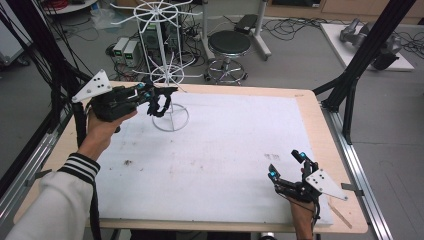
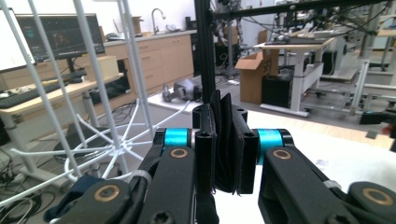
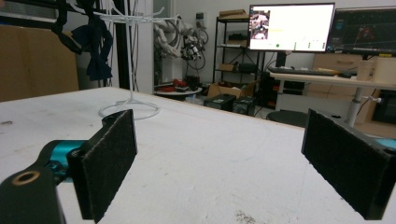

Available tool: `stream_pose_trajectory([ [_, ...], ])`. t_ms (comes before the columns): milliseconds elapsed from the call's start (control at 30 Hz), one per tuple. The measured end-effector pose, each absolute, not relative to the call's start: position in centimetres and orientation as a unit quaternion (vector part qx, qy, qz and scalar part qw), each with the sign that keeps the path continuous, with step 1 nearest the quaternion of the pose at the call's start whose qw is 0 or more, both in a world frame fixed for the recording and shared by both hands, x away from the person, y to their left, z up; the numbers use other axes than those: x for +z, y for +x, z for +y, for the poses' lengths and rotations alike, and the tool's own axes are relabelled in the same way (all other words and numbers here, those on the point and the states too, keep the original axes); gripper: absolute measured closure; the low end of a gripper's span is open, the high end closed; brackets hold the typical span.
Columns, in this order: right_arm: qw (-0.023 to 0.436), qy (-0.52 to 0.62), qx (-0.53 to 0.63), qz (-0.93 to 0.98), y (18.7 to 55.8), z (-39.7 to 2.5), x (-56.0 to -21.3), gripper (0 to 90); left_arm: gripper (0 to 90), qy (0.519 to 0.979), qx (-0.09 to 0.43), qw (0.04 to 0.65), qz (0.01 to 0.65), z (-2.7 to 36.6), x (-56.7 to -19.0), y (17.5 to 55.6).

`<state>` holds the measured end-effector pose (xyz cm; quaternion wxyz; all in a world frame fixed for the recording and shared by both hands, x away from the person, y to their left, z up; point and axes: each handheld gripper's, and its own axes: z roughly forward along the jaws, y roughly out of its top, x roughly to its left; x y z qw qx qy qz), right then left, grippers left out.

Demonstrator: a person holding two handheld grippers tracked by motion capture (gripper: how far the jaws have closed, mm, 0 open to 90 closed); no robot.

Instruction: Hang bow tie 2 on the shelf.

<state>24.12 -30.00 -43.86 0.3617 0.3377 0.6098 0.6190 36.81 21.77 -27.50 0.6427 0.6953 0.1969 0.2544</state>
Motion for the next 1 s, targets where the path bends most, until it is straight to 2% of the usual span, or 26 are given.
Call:
stream_pose_trajectory([
  [633,0.382,0.345,0.608,0.604,24.2,-29.8,-45.1,9.7,82.0,0.691,0.271,0.625,0.243,21.7,-28.6,38.7],
  [1000,0.384,0.349,0.606,0.603,24.3,-29.8,-45.5,9.8,81.9,0.684,0.259,0.631,0.257,21.6,-29.1,39.4],
])
